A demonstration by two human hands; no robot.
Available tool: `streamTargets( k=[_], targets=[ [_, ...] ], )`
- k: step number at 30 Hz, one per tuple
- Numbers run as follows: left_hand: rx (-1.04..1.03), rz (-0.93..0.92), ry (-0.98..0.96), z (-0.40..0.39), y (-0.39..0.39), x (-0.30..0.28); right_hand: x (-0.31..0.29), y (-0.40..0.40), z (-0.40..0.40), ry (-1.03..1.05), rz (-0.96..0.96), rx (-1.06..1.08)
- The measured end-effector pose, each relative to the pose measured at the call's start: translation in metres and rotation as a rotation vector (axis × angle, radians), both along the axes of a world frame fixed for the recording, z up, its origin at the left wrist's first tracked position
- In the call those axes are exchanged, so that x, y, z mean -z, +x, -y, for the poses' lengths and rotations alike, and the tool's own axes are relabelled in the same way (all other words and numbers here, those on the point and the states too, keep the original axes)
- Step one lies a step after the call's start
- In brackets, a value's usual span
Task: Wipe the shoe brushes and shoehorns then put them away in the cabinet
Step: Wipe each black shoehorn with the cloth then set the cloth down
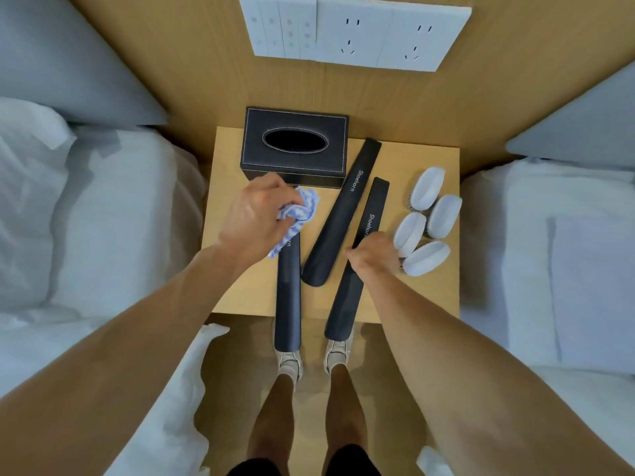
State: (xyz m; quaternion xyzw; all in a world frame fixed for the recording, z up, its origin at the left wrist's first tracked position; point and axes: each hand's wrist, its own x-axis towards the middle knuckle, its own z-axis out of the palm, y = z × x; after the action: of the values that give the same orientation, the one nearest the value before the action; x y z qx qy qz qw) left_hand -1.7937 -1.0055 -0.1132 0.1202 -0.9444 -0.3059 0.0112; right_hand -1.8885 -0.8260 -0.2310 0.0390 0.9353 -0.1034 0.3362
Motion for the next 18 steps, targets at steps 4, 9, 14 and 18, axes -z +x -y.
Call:
streamTargets(
  k=[4,9,14,18],
  targets=[
    [-0.014,0.008,0.013,0.002,-0.002,0.010,0.005,-0.007,0.010,-0.009,0.002,0.036],
    [-0.028,-0.009,0.042,0.002,-0.004,0.014,0.004,-0.006,0.023,0.019,-0.153,-0.086],
    [-0.050,0.001,0.058,0.007,-0.001,0.022,0.017,-0.005,0.035,-0.005,-0.105,-0.110],
    [-0.068,0.003,0.068,0.010,0.004,0.027,0.024,-0.006,0.041,0.031,-0.105,-0.108]
  ],
)
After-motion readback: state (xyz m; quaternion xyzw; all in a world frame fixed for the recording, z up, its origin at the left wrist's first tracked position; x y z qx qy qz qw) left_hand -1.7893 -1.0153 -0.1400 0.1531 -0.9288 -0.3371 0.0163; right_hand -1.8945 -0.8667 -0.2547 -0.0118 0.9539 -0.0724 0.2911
